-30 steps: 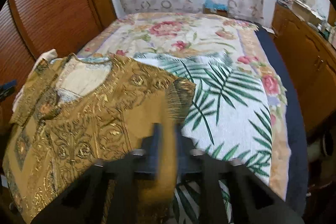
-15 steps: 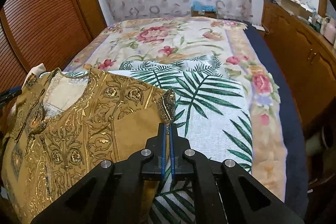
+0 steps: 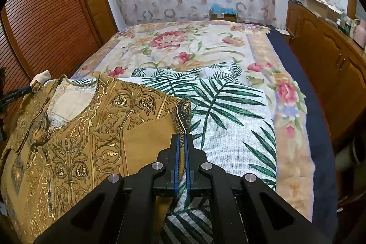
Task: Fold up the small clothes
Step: 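Grasp the shirt hem with the left gripper while the right gripper grasps the other hem corner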
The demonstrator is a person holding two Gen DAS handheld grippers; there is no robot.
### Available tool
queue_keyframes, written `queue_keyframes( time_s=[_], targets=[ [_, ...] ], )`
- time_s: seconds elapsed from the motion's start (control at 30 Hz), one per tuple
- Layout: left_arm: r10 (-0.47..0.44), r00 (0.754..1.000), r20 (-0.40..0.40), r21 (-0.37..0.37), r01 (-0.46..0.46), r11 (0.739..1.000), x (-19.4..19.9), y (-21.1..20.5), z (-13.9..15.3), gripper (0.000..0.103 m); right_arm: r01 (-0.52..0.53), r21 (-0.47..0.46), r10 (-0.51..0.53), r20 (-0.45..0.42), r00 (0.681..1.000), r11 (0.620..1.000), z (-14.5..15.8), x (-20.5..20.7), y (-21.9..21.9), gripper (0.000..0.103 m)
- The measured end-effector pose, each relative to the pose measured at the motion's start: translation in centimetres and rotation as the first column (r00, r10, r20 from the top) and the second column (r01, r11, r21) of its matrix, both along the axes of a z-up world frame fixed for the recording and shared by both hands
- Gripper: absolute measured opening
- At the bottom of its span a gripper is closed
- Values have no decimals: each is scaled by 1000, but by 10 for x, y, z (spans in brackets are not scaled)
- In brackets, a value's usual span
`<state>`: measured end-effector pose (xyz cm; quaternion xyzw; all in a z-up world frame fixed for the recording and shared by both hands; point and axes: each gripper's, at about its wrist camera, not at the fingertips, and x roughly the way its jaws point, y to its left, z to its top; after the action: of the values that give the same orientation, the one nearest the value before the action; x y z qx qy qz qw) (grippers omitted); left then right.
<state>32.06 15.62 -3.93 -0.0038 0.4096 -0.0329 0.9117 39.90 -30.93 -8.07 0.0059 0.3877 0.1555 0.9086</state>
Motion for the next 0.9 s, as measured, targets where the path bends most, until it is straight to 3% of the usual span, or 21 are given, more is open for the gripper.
queue_keyframes(
  time_s=[0.53,0.6,0.63,0.73,0.83,0.87,0.9],
  targets=[
    [-18,999,-40,22,19,1000,-1,-5,-12,26,5,-19,-5,5,1000,1000,3,-1,3,5],
    [-30,999,-40,21,31,999,-1,-6,-12,17,2,-19,-2,5,1000,1000,3,0,4,9],
    [-35,998,-44,17,36,999,-2,-6,-13,4,-3,-20,3,3,1000,1000,3,1,5,13],
    [-49,998,-27,16,50,999,-10,-14,-9,3,-11,-48,11,-9,1000,999,5,4,12,17],
    [-65,998,12,9,65,998,-23,-22,1,2,-38,-91,36,-22,999,995,8,6,20,16],
    [-67,997,23,8,67,998,-28,-25,4,2,-45,-100,42,-28,999,994,9,6,22,5],
    [-73,996,42,6,73,997,-35,-28,9,2,-54,-95,52,-30,998,994,11,5,23,5]
  ],
)
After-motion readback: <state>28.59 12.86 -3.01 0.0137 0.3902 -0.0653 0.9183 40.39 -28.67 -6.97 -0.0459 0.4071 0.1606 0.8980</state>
